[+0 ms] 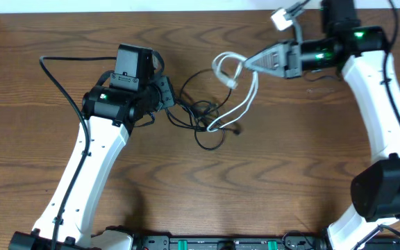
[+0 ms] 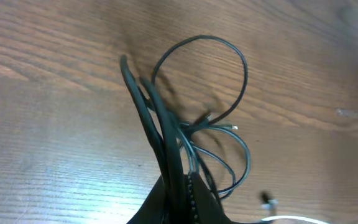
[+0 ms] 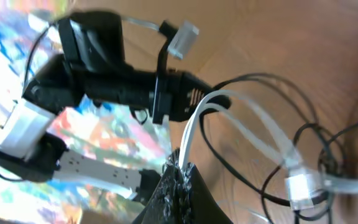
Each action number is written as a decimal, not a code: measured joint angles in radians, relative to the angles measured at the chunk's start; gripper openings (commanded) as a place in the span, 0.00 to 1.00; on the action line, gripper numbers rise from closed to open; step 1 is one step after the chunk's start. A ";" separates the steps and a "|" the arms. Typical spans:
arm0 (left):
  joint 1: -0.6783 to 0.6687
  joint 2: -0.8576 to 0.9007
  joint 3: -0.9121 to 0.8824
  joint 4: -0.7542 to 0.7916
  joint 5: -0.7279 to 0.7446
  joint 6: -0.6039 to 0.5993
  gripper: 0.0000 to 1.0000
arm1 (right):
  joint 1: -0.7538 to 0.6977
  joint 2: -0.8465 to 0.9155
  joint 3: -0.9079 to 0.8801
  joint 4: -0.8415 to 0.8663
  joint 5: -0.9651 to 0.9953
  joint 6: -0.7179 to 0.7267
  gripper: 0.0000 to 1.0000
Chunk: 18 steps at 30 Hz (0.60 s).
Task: Untangle cables
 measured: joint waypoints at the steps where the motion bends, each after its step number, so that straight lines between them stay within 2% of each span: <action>1: 0.000 0.000 0.000 -0.002 -0.005 0.000 0.08 | -0.018 0.000 0.000 -0.002 0.009 0.007 0.01; 5: 0.000 0.000 0.000 -0.019 -0.032 0.000 0.08 | -0.086 0.000 0.000 -0.010 0.142 0.086 0.01; 12: 0.000 0.000 0.000 -0.024 -0.092 0.003 0.08 | -0.184 0.000 0.000 -0.092 0.596 0.216 0.01; 15: 0.000 0.000 0.000 -0.023 -0.110 0.003 0.08 | -0.197 0.000 0.000 -0.101 0.782 0.238 0.01; 18: 0.000 0.000 0.000 -0.023 -0.121 0.003 0.08 | -0.193 0.000 -0.008 -0.098 0.872 0.235 0.01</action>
